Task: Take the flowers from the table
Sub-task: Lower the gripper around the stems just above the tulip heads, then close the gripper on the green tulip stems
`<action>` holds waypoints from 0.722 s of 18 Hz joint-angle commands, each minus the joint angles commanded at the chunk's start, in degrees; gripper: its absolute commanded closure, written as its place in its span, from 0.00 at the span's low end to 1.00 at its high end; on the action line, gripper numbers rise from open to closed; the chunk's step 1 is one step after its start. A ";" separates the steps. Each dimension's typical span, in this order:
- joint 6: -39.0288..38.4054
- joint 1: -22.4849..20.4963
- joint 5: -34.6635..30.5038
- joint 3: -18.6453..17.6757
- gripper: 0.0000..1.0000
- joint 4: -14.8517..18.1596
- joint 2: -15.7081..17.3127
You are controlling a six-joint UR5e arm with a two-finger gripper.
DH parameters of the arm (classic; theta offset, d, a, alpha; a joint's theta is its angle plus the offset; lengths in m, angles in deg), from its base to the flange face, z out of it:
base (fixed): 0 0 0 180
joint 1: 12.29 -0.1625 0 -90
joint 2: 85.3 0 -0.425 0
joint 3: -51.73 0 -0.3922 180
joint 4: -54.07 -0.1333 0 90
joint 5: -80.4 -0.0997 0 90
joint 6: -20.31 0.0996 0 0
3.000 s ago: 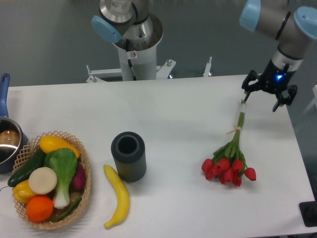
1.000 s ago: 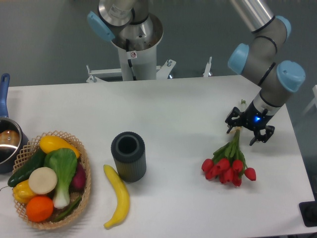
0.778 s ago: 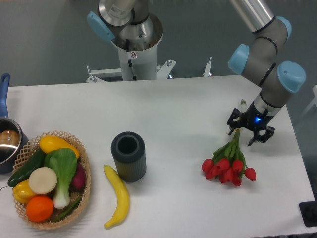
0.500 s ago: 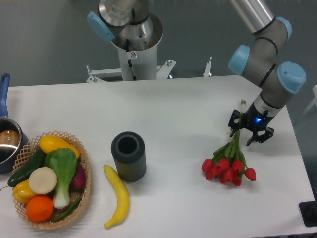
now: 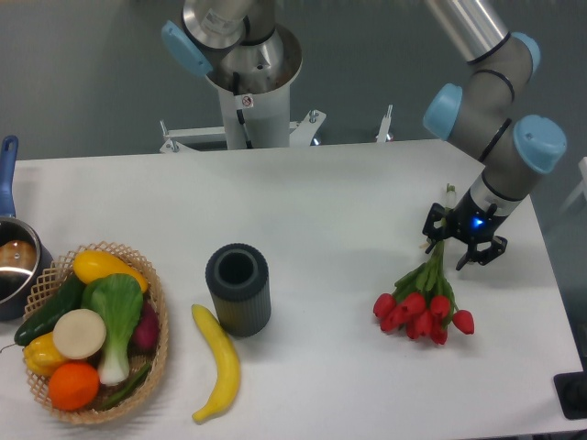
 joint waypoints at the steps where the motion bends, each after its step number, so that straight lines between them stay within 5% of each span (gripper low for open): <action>1: 0.00 0.00 0.00 -0.17 0.34 0.00 0.00; 3: 0.00 0.09 -0.09 -0.35 0.49 0.00 0.09; 6: 0.09 0.61 -0.18 -0.26 0.51 0.00 0.00; 13: 0.00 0.62 -0.18 0.09 0.73 0.00 0.09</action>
